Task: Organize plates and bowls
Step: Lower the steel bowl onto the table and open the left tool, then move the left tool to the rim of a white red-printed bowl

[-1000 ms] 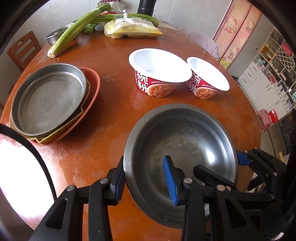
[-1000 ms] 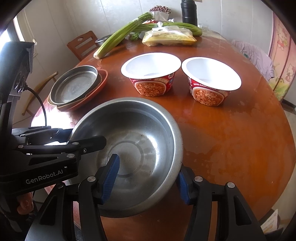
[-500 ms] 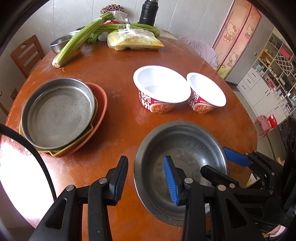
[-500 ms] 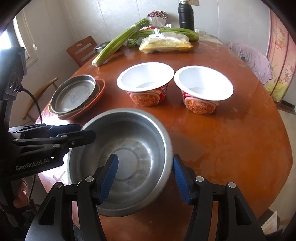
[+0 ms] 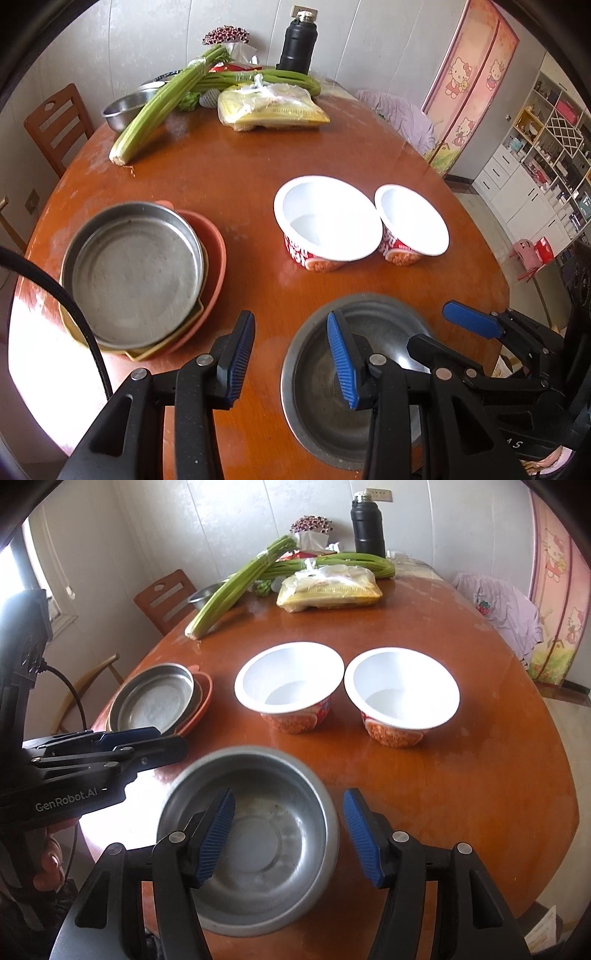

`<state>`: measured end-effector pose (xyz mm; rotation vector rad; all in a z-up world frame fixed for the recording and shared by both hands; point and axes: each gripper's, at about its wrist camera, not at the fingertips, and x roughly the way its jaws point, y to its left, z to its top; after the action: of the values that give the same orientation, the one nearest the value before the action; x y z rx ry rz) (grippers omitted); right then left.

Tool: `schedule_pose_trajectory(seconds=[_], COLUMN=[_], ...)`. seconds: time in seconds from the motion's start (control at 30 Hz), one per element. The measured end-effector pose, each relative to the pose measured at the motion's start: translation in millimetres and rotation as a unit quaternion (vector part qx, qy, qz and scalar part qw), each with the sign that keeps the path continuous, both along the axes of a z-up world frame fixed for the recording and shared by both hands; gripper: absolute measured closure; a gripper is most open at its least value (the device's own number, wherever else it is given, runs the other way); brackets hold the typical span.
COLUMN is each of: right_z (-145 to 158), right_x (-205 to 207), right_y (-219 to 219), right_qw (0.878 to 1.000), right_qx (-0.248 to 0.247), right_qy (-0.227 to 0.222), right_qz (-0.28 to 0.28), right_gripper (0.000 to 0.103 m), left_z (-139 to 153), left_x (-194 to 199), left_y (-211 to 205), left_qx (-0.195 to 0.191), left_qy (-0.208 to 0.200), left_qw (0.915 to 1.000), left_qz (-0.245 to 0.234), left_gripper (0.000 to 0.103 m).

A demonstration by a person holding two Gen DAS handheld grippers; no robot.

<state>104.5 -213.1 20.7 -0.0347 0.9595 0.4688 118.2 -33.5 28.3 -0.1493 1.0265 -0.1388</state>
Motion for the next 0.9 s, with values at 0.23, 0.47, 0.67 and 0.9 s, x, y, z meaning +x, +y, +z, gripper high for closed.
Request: schedule_pose_trajectory(seconds=[0.23,0.47,0.67,0.9], right_z=[7.2,15.7,15.7,4.4], right_x=[16.0,28.1,41.6,59.3], right_y=[2.6,4.6,6.9,10.5], right_qw=[1.0,0.999,0.997,0.995], right_qx=[0.017,0.033,0.048,0.055], right_qy=[0.006,0.008,0.024,0.047], right_qz=[-0.018,-0.038,-0.052,-0.068], right_gripper=[0.039,0.039,0.039,0.039], left_z=[15.1,32.2,34.1,19.4], left_x=[13.0,33.8,59.4,88.4], left_y=[8.0,13.1,15.5,11.5], left_qx=[0.001,0.006,0.004,-0.002], left_qy=[-0.013,-0.03,-0.031,-0.012], left_qw=[0.9999,0.9994,0.9992,0.9995], left_qz=[-0.004,-0.015,-0.023,-0.029], left_gripper=[0.062,0.062,0.062,0.062])
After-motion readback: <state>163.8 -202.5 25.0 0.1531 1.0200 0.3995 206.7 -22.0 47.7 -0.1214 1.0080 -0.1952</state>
